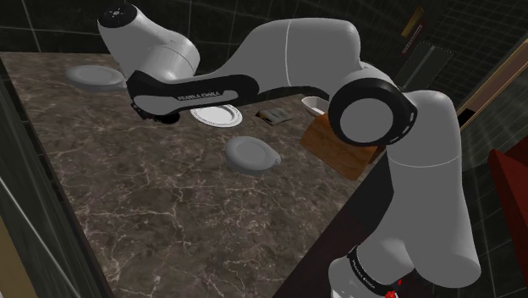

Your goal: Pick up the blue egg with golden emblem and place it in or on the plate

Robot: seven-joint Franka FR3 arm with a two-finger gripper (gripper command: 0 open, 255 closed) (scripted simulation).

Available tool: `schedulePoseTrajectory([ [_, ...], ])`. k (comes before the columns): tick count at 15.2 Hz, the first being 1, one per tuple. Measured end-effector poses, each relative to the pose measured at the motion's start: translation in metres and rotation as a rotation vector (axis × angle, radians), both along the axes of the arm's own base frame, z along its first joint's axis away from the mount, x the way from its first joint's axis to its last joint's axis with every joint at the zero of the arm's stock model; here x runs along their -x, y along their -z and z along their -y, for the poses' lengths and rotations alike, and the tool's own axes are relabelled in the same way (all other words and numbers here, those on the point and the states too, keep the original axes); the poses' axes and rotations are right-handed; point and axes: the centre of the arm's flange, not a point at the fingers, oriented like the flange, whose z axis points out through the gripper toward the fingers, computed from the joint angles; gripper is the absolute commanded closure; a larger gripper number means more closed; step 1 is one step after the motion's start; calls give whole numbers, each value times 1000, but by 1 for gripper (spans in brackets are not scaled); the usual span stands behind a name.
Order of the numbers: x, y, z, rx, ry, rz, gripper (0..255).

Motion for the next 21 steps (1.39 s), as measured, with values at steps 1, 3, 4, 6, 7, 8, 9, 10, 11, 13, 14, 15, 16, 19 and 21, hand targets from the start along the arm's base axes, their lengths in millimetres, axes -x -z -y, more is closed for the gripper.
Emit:
schedulePoseTrajectory([
  [1, 1, -5, 0, 0, 0, 0, 255],
  [3, -1, -15, 0, 0, 0, 0, 255],
  [4, 0, -20, 0, 0, 0, 0, 255],
  [6, -1, -30, 0, 0, 0, 0, 255],
  [7, 0, -35, 0, 0, 0, 0, 255],
  [8, 1, -41, 0, 0, 0, 0, 255],
  [9, 0, -46, 0, 0, 0, 0, 255],
  [10, 0, -52, 0, 0, 0, 0, 255],
  [11, -1, -57, 1, 0, 0, 0, 255],
  [13, 0, -68, 1, 0, 0, 0, 255],
  [14, 0, -73, 1, 0, 0, 0, 255],
  [15, 1, -78, 0, 0, 0, 0, 255],
  [16, 0, -83, 0, 0, 0, 0, 255],
  [19, 2, -88, 27, 1, 1, 0, 255],
  [21, 2, -91, 53, 0, 1, 0, 255],
])
